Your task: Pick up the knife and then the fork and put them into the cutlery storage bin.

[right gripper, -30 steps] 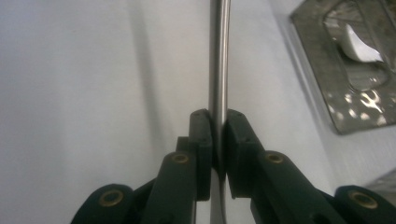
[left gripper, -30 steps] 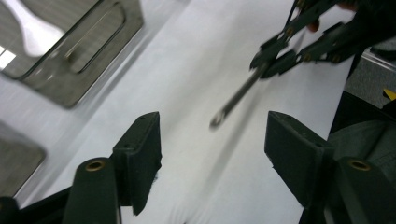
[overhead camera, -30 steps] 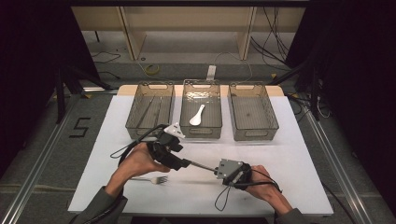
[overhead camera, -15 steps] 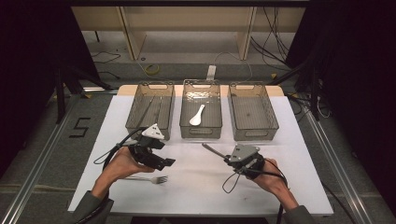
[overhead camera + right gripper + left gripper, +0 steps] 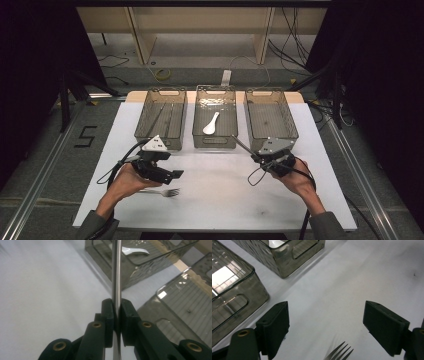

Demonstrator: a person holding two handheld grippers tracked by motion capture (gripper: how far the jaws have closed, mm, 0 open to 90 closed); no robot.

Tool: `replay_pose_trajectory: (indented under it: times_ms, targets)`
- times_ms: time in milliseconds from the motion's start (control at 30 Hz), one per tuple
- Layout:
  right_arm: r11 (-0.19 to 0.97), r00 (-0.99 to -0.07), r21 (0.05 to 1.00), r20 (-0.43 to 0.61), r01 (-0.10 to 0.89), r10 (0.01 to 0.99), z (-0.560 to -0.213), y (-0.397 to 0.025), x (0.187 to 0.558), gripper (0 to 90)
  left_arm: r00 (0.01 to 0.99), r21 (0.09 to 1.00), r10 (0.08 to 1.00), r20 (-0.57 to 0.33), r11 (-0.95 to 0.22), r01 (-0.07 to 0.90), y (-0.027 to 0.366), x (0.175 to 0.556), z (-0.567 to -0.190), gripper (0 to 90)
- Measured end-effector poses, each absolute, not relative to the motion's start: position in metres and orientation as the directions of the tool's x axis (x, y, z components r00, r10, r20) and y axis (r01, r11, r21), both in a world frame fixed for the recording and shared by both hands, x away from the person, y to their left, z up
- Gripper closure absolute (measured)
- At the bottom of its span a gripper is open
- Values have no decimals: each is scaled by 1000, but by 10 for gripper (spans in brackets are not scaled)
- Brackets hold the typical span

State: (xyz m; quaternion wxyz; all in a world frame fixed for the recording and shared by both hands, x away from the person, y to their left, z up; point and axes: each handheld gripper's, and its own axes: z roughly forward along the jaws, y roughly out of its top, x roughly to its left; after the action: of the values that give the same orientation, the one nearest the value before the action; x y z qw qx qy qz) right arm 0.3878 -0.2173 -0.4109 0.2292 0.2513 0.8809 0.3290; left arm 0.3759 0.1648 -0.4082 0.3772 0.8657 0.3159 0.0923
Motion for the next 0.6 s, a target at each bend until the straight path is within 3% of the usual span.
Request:
replay_pose_trajectory:
  times_ms: [600]
  targets:
    - [553,-697,730,-147,403,702,-390,-236,436,833,742,698,665,-79,-495,518,183,371,-421,202]
